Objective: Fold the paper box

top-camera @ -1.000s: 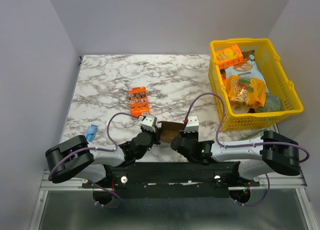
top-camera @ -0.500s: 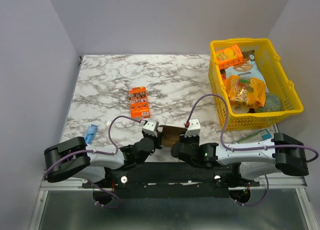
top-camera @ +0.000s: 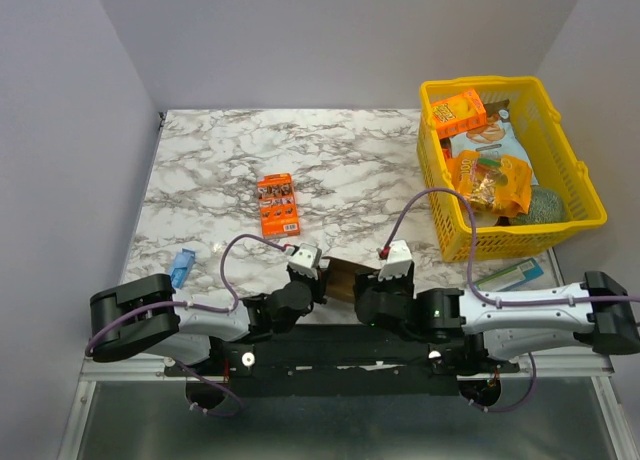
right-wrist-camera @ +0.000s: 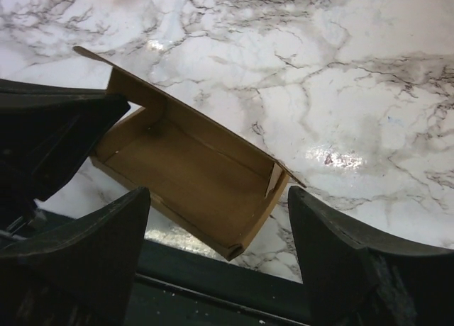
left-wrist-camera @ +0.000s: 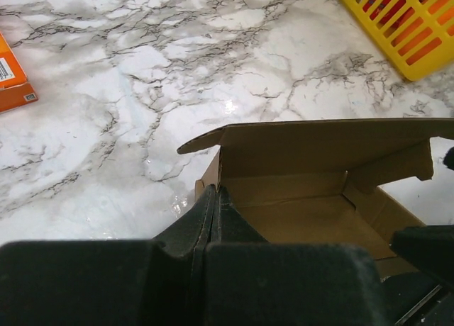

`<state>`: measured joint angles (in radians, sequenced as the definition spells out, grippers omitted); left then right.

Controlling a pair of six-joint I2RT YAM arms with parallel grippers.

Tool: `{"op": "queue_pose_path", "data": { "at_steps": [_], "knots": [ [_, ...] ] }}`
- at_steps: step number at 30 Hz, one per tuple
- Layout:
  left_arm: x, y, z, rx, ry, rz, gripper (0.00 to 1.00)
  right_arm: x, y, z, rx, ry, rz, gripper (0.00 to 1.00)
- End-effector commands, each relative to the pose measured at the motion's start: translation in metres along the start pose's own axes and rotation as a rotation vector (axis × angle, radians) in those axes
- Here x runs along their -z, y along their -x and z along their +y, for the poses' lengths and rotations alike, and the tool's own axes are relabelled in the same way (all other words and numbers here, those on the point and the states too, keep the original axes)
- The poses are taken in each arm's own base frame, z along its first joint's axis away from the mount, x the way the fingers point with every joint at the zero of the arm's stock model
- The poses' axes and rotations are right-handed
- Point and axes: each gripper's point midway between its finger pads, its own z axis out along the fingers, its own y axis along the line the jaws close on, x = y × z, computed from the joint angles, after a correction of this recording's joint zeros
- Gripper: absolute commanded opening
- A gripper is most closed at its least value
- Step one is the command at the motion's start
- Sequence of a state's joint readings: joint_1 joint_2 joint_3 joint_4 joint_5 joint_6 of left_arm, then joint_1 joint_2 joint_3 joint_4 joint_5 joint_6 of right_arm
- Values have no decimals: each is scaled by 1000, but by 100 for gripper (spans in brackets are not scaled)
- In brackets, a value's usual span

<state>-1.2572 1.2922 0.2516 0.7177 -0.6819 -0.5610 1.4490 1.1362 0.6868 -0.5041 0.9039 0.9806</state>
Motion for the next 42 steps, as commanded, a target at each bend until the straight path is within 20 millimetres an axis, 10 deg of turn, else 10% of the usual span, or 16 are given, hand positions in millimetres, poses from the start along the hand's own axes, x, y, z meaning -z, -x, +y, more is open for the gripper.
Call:
{"op": "queue_pose_path", "data": {
  "at_steps": [1, 20, 31, 42],
  "knots": [
    [1, -3, 6, -36, 47, 2, 0, 22, -6, 3, 23, 116, 84, 89],
    [21, -6, -21, -119, -71, -9, 7, 52, 48, 7, 76, 163, 37, 91],
    [45, 1, -25, -105, -179, -36, 39, 34, 31, 24, 109, 132, 67, 91],
    [65, 23, -28, -102, -340, -70, 83, 18, 8, 0, 295, 115, 65, 82]
  ]
}}
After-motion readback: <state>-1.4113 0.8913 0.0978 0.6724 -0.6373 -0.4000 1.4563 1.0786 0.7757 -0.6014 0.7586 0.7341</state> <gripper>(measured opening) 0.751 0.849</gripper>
